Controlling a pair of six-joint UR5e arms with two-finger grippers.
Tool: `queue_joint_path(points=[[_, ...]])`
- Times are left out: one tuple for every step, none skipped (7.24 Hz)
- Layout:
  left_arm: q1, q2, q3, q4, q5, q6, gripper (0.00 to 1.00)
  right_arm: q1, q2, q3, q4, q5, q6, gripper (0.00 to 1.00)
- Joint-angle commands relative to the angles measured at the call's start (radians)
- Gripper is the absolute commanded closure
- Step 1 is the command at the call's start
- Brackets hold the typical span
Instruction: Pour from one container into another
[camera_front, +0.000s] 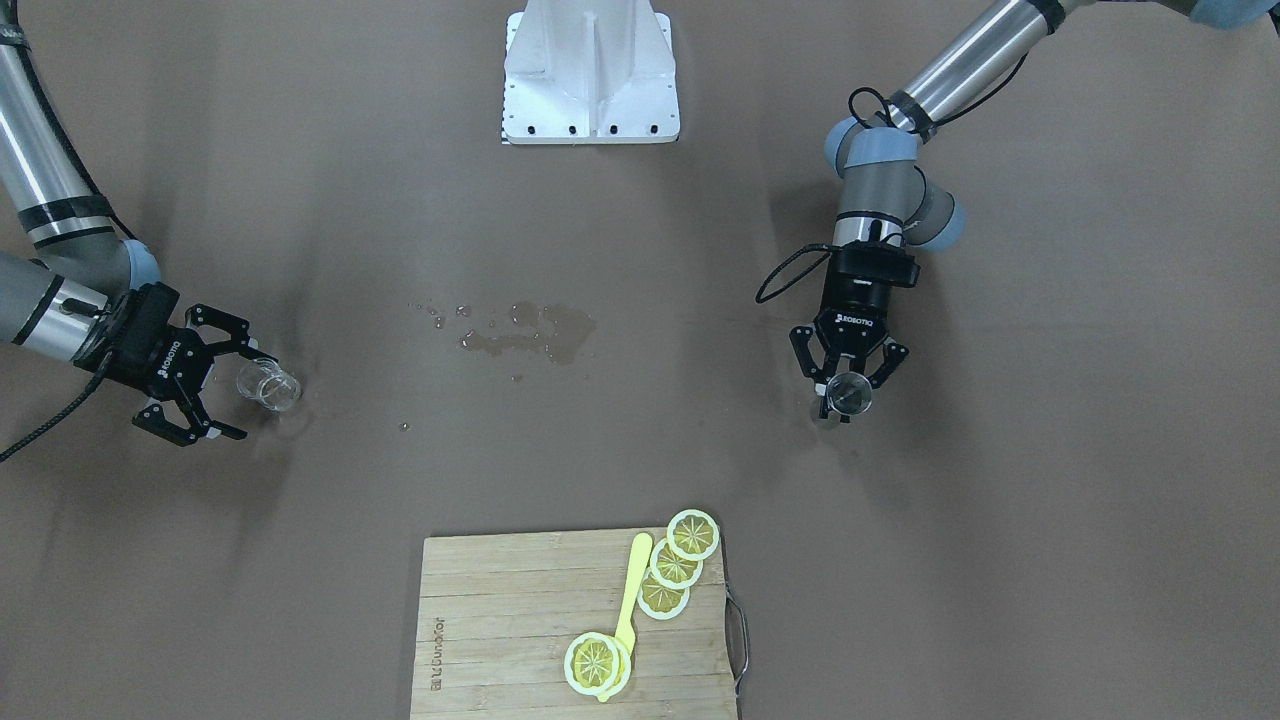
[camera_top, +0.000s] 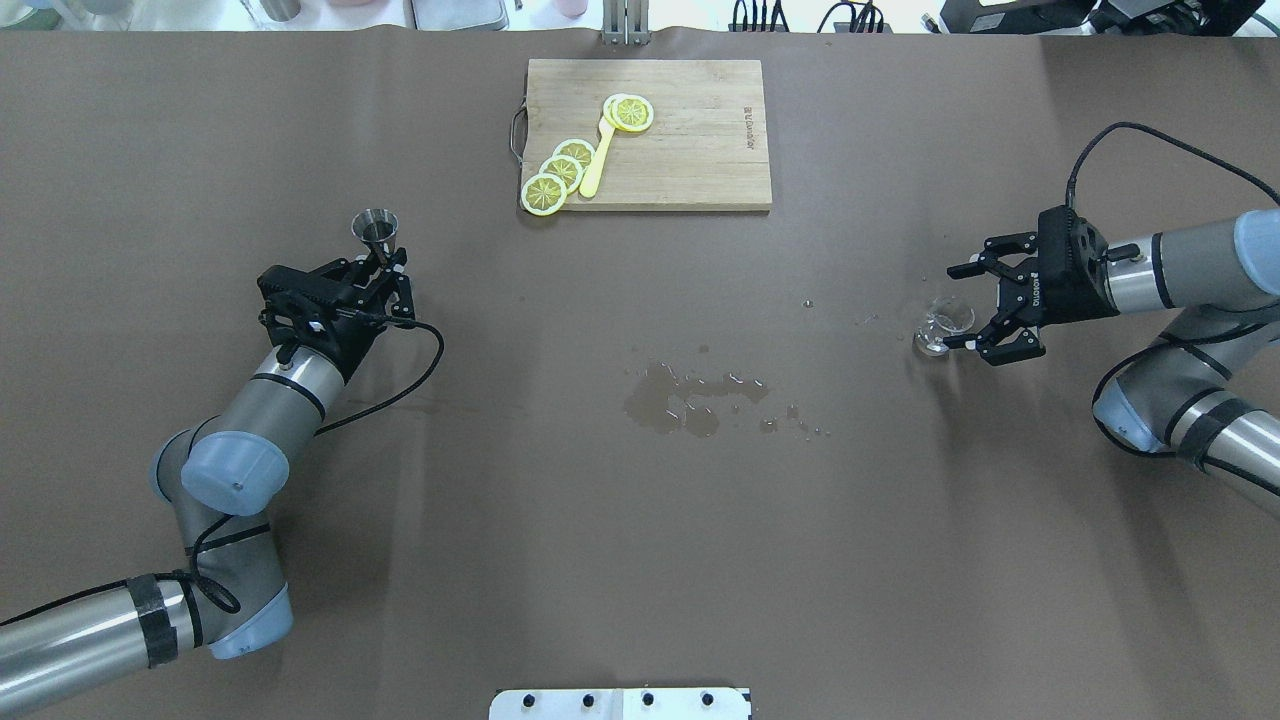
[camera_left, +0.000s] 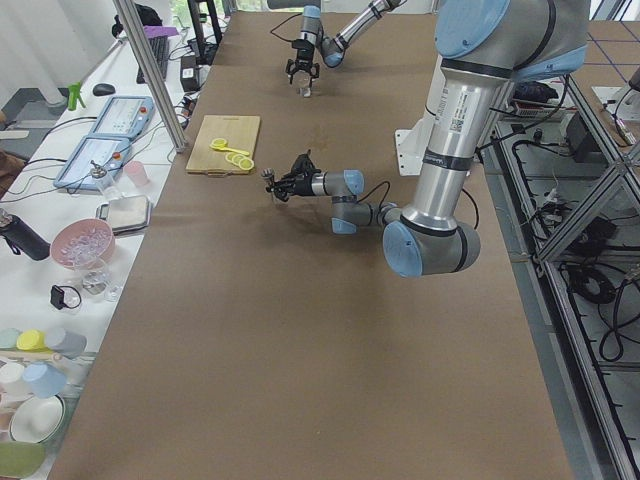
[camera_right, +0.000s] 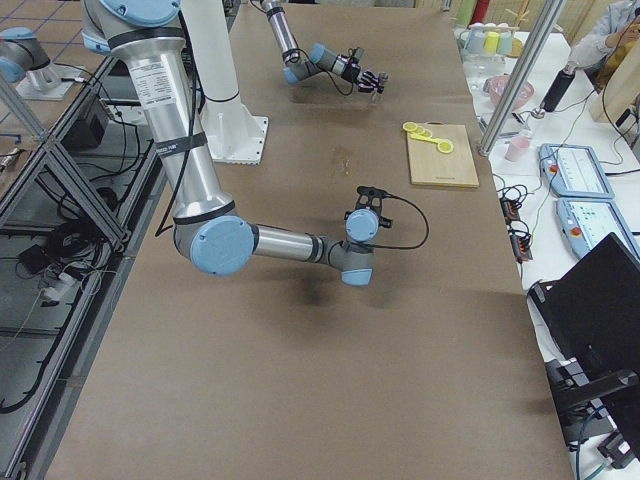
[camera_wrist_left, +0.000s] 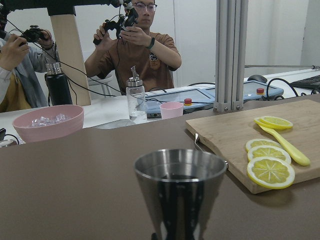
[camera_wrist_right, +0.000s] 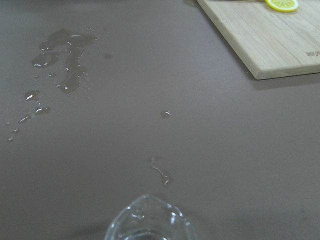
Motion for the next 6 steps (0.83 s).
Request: queue_joint_path(points=[[0.018, 0.000, 0.002, -0.009, 0.026, 0.001, 1.00, -0.002, 0.001, 0.005, 0.001, 0.000, 0.002, 0.01], [0.021, 0.006, 0.001, -0.023, 0.027, 0.002, 1.00, -0.002, 0.000, 0.013, 0.000, 0.002, 0.002, 0.01], [0.022, 0.008, 0.002, -0.028, 0.029, 0.010, 1.00, -0.004, 0.000, 0.013, 0.001, 0.005, 0.011, 0.01], [0.027, 0.008, 0.002, -0.032, 0.041, 0.022, 1.00, -0.004, 0.000, 0.013, 0.003, 0.008, 0.027, 0.01], [0.032, 0.008, 0.002, -0.038, 0.043, 0.024, 1.00, -0.005, 0.000, 0.013, 0.003, 0.012, 0.040, 0.01], [0.033, 0.008, 0.001, -0.038, 0.052, 0.024, 1.00, -0.008, 0.000, 0.013, 0.005, 0.016, 0.079, 0.01]])
